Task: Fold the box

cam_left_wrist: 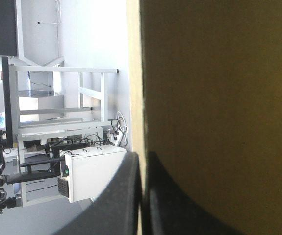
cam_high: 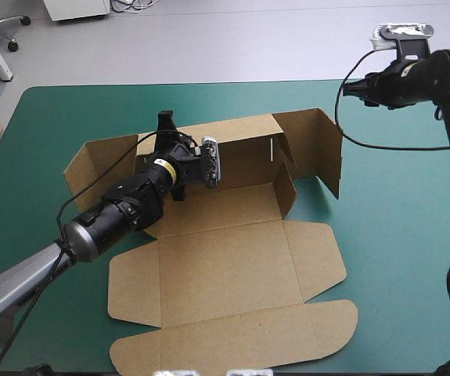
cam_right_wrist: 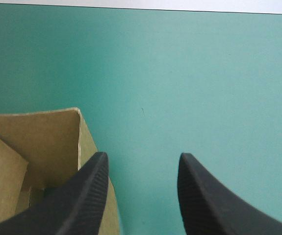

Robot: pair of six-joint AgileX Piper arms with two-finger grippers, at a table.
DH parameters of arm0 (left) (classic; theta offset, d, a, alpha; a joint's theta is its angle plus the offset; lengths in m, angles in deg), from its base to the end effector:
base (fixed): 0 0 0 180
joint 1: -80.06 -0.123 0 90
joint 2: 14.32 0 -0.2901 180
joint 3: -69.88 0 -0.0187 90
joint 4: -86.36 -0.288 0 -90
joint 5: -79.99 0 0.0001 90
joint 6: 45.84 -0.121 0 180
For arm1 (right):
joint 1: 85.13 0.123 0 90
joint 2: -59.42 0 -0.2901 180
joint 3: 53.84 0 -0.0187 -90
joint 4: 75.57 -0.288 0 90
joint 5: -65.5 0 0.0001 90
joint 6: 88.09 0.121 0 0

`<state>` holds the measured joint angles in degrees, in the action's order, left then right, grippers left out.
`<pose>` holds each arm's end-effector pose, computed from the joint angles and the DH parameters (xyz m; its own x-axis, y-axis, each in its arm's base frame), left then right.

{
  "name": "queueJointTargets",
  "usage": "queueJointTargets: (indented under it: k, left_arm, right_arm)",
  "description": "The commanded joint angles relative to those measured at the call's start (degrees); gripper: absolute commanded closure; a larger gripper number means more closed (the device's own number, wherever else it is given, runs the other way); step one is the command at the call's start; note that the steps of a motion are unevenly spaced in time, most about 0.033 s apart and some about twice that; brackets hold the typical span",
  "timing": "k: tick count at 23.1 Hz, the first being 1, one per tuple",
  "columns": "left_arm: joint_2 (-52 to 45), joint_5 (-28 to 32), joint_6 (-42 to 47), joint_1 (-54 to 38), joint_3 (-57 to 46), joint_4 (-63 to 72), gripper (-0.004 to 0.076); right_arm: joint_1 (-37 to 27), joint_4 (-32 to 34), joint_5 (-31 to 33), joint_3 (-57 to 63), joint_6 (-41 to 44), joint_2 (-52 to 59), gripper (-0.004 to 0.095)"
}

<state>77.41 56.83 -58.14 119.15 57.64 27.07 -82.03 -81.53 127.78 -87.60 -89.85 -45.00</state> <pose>0.3323 -0.2171 0.3111 0.2145 0.9610 -0.1747 0.4477 0.0622 0.8920 0.4249 0.0342 0.4350 -0.6806 -0.0191 -0.7324 -0.1091 0.9912 0.0755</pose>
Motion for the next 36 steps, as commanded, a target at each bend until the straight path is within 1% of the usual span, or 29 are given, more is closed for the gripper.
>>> queueJointTargets:
  k: [1,4,6,13,16,20,24,26,28,31,33,35,36]
  left_arm:
    - [-1.6,4.0,0.8,1.0,1.6,-4.4,0.0738]
    - [-1.5,3.9,1.0,1.6,1.6,-5.8,0.0738]
    - [-1.5,3.8,1.0,1.8,1.6,-5.7,0.0738]
    - [-0.8,4.0,1.1,3.0,1.6,-5.7,0.0738]
    - [-0.8,3.9,1.1,3.1,1.6,-5.7,0.0738]
    - [-0.8,3.8,1.1,3.1,1.6,-5.7,0.0738]
    - [-0.8,3.9,1.1,3.1,1.6,-8.0,0.0738]
    - [-0.8,3.9,1.1,3.1,1.6,-9.4,0.0738]
    - [-0.7,3.2,1.1,3.1,1.6,-11.1,0.0738]
    - [-0.5,2.2,4.5,3.1,1.6,-12.6,0.0738]
    - [-0.5,2.4,11.4,3.2,1.0,-19.3,0.0738]
    - [-0.5,1.8,14.3,4.3,-0.1,-22.8,0.0738]
    - [-0.5,1.8,14.4,4.7,-0.5,-23.1,0.0738]
  right_arm:
    - [-1.6,-5.3,-2.9,-9.1,-3.1,-5.2,0.0495]
    - [-1.6,-6.0,-2.3,-14.0,-3.1,-10.8,0.0496]
    - [-1.6,-7.9,-2.3,-16.1,-4.0,-13.7,0.0496]
    - [-1.6,-12.9,-1.4,-16.8,-7.2,-19.3,0.0496]
    - [-1.5,-13.4,-0.9,-16.8,-7.8,-20.1,0.0514]
    - [-1.5,-14.2,3.4,-16.8,-9.6,-20.2,0.055]
    - [-1.5,-18.1,7.5,-16.8,-10.7,-20.2,0.0593]
    - [-1.5,-20.2,9.2,-16.6,-11.8,-19.4,0.0598]
    - [-1.5,-20.7,9.1,-16.5,-12.3,-17.9,0.0598]
    - [-1.6,-20.5,9.1,-13.7,-13.3,-14.8,0.0599]
    - [-2.3,-20.9,9.1,-9.4,-14.3,-13.3,0.0599]
    - [-3.1,-21.0,7.1,-8.5,-14.7,-13.3,0.0599]
    - [-3.5,-21.3,6.1,-8.5,-14.7,-13.3,0.0599]
